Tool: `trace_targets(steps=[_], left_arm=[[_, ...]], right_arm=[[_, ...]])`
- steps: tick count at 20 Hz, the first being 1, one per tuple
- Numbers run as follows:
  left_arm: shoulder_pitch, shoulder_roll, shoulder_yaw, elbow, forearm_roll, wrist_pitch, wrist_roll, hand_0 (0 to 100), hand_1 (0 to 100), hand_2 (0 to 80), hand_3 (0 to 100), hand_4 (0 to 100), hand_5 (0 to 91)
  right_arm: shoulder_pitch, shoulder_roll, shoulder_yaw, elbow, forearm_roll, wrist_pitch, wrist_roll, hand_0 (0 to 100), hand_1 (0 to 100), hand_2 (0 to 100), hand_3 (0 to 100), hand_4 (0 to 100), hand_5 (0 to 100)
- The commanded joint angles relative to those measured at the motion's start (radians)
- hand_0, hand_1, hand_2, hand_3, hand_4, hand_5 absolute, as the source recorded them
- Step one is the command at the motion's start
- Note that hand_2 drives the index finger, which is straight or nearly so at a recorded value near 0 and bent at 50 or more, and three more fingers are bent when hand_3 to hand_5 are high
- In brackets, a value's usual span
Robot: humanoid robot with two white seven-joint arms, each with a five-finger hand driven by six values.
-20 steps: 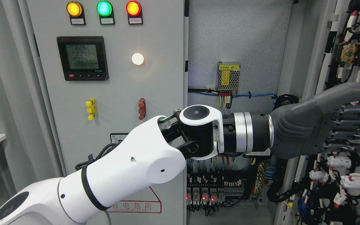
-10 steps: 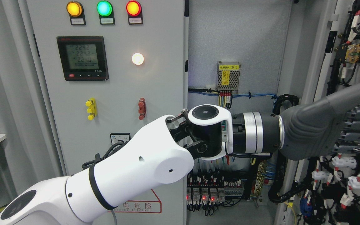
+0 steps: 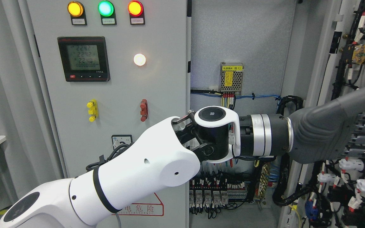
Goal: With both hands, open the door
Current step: 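Extend the left arm further to swing the door fully open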
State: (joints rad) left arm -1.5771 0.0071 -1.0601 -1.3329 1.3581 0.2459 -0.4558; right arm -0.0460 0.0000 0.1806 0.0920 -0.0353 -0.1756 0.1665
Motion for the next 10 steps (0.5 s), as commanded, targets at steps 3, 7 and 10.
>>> trace_targets(steps=[3,7,10], left_arm=[[-0.001,-0.007,-0.001,-0.026,0.007,-0.002,-0.003,30,0,2.8,3,4,0.0],[-0.001,-0.007,-0.004,-0.029,0.010,-0.007,-0.003,30,0,2.7,3,4,0.0],[0.000,-0.007,-0.003,-0.029,0.012,-0.007,-0.001,30,0,2.8,3,4,0.0]], right_arm=[[0.000,0.000,0.000,0.000,0.000,-0.001,0.001,22,0,0,0,0,0],[0.000,-0.002,-0.001,0.000,0.000,-0.001,0.001,22,0,0,0,0,0],[0.000,0.000,0.000,0.000,0.000,-0.002,0.001,22,0,0,0,0,0]])
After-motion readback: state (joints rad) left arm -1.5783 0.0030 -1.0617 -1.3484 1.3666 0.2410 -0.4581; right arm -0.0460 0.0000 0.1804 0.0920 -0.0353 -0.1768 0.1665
